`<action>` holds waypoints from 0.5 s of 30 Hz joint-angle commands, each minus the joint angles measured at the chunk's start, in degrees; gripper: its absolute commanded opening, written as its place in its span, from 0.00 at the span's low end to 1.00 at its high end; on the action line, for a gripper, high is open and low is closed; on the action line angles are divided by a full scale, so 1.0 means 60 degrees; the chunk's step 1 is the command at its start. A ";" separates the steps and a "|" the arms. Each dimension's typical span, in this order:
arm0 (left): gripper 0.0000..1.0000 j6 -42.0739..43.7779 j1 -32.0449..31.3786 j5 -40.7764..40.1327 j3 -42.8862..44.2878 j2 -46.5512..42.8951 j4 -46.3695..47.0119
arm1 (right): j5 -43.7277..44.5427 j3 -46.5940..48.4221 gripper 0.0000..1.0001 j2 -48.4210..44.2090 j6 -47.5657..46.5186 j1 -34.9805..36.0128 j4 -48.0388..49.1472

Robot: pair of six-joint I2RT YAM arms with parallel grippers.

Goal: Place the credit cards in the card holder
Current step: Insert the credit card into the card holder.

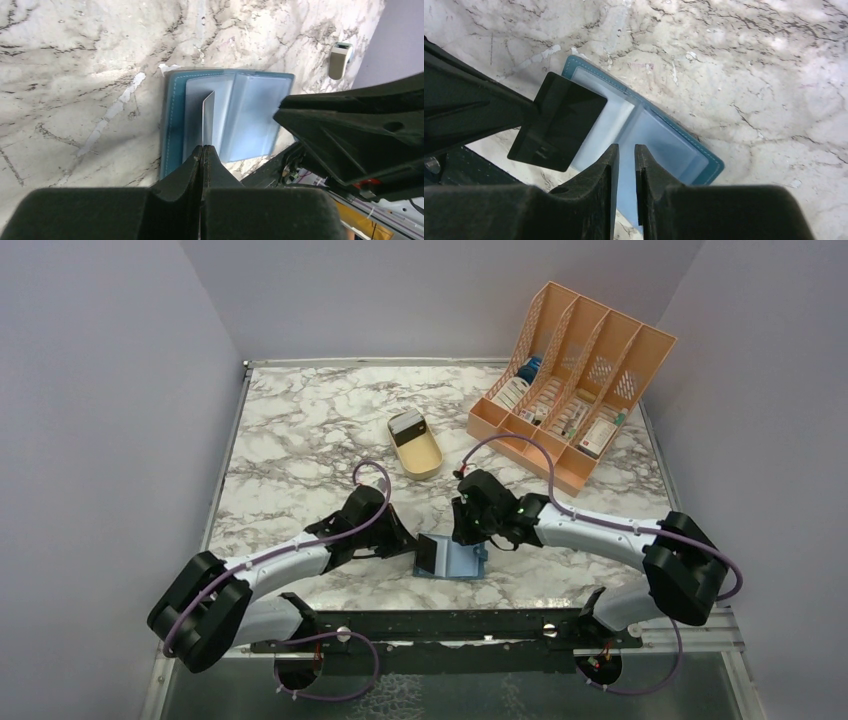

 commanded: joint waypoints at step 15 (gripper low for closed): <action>0.00 -0.0179 -0.0279 0.0609 -0.0232 0.0824 0.2278 | 0.0962 -0.1069 0.14 -0.0207 -0.0152 -0.0026 -0.0190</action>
